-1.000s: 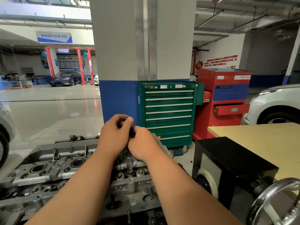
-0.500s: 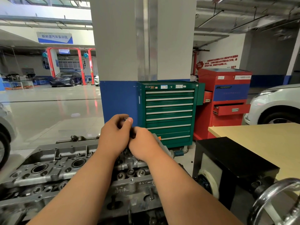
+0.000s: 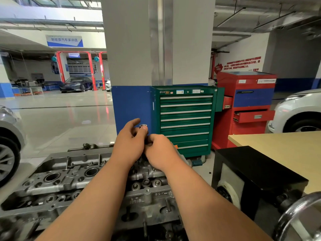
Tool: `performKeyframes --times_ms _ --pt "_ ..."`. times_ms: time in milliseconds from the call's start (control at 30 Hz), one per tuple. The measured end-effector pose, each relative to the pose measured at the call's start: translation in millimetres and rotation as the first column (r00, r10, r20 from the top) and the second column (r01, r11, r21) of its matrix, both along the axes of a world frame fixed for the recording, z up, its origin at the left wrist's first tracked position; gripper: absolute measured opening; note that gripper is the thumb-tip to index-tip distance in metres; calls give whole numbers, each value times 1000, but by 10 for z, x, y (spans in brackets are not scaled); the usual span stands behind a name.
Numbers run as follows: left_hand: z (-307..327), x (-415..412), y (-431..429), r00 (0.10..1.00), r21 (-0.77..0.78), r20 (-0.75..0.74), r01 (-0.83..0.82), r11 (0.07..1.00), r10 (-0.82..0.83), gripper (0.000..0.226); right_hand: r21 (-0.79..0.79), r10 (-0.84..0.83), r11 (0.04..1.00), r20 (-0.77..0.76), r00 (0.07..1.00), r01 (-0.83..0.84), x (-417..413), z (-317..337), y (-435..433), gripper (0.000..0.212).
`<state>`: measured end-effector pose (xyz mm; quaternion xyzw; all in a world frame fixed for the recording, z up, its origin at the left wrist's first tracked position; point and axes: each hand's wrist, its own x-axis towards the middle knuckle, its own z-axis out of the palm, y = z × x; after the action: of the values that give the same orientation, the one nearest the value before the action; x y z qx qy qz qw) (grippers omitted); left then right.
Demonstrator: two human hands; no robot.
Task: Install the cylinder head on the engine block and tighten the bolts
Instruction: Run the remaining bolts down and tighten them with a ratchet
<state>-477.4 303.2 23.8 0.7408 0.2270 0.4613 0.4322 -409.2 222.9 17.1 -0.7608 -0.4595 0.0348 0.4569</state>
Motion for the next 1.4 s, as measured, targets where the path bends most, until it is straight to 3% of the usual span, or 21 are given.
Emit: performKeyframes --times_ms 133,333,433,500,633,767,900,1033,1167,1300,1400 --pt "-1 23 -27 998 -15 -30 -52 999 51 31 -45 -112 992 78 991 115 -3 18 15 16" --pt "2 -40 8 998 71 -9 -60 996 61 11 -36 -17 999 40 999 19 -11 18 6 17" --pt "1 -40 -16 999 22 -4 42 999 -42 38 7 11 1000 -20 1000 -11 9 13 -8 15" --pt "8 -15 -44 998 -35 28 56 998 -55 42 7 -32 999 -12 999 32 17 26 4 16" --pt "5 -1 -34 997 -4 -9 -73 997 73 26 -31 -118 992 69 991 120 -7 33 47 12" --pt "10 -39 25 999 42 -8 -34 999 35 4 -14 21 1000 -13 1000 -21 22 31 12 14" --pt "-22 -18 -10 997 -21 18 80 997 -80 27 13 -11 1000 -11 1000 11 39 20 5 27" --pt "-16 22 -41 995 54 -19 -92 994 93 20 -106 -134 983 148 980 151 14 37 95 14" --pt "-5 -21 -8 994 87 2 -113 990 113 14 -52 -76 995 80 994 80 0 48 65 16" --pt "-9 -40 29 999 65 -43 -6 998 9 55 -62 34 998 31 999 -32 3 35 -1 17" --pt "-26 11 -19 998 34 -51 49 998 -48 56 -62 -62 996 85 994 68 12 25 34 16"
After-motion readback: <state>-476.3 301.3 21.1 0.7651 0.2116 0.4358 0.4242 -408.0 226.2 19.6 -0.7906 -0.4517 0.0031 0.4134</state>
